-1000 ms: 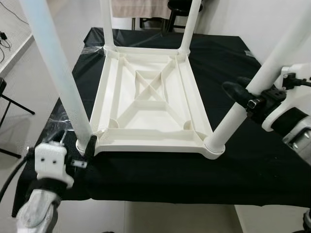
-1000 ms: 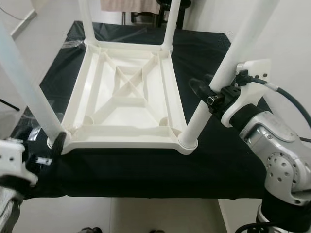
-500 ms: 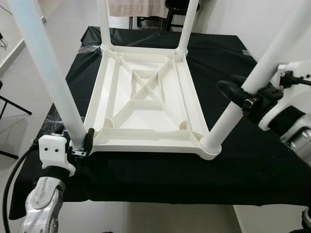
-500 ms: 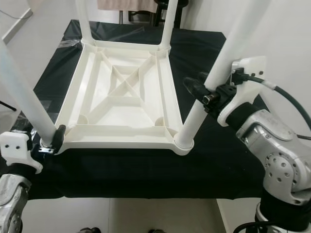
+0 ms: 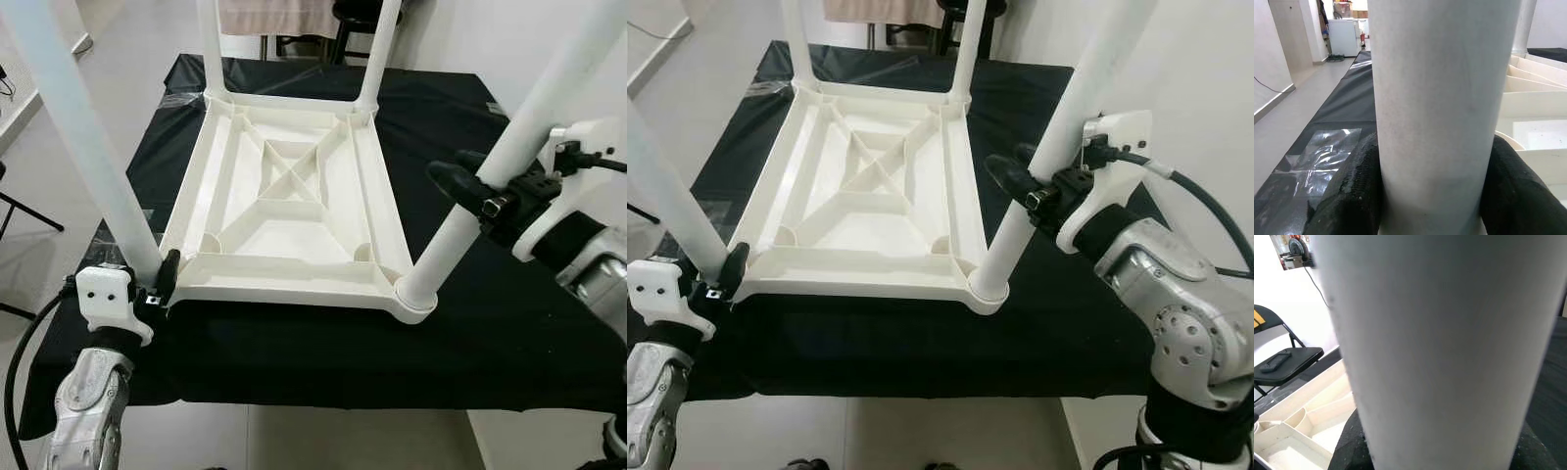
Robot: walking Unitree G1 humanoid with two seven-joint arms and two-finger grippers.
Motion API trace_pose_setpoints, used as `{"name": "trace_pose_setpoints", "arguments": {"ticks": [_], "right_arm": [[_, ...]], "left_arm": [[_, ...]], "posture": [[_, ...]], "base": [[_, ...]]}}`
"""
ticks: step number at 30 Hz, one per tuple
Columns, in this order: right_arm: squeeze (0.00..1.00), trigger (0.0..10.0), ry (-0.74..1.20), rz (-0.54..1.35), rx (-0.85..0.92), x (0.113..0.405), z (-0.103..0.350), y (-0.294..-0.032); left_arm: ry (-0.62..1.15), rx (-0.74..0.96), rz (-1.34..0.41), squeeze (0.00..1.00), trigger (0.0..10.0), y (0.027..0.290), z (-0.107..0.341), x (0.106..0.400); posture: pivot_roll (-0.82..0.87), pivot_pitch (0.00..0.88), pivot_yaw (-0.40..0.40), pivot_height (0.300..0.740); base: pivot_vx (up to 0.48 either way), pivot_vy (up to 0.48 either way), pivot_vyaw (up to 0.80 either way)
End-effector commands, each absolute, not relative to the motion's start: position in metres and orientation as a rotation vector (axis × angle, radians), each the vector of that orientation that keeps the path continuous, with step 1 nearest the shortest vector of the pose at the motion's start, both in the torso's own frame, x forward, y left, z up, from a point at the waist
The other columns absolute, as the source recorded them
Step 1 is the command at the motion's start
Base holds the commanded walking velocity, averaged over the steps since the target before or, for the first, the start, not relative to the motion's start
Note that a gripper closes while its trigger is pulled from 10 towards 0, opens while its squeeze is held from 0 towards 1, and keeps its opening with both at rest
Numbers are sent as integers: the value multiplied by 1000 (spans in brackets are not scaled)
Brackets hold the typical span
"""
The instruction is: Building children table
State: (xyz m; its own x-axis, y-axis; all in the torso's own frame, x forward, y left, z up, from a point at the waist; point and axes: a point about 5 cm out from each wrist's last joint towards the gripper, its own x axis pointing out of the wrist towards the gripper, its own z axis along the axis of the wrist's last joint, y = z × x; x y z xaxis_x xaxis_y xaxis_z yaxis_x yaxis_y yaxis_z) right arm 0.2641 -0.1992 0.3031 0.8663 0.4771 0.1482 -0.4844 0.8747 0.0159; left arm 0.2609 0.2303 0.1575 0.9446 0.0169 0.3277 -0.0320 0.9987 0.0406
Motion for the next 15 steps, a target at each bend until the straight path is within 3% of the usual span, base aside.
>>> {"name": "trace_pose_setpoints", "arguments": {"ticks": [1,6,9,10,11,12,15], "right_arm": [[0,0,-133,487,69,265,301,-200],[0,0,-83,379,88,272,289,-207],[0,0,5,159,118,284,265,-222],[0,0,5,159,118,284,265,-222],[0,0,63,36,138,290,249,-228],[0,0,63,36,138,290,249,-228],[0,0,140,-79,160,301,228,-228]], "left_arm": [[-376,43,83,0,0,247,167,259],[-454,51,86,0,0,256,194,261],[-653,94,68,0,0,274,271,266],[-653,94,68,0,0,274,271,266],[-803,142,22,0,0,281,335,265],[-803,142,22,0,0,281,335,265],[-984,242,-125,0,0,269,433,263]], "posture": [[-28,179,-125,740],[-22,180,-120,740],[-1,179,-110,740],[-1,179,-110,740],[15,177,-106,740],[15,177,-106,740],[39,177,-90,740]], "base": [[0,0,0],[0,0,0],[0,0,0],[0,0,0],[0,0,0],[0,0,0],[0,0,0]]}}
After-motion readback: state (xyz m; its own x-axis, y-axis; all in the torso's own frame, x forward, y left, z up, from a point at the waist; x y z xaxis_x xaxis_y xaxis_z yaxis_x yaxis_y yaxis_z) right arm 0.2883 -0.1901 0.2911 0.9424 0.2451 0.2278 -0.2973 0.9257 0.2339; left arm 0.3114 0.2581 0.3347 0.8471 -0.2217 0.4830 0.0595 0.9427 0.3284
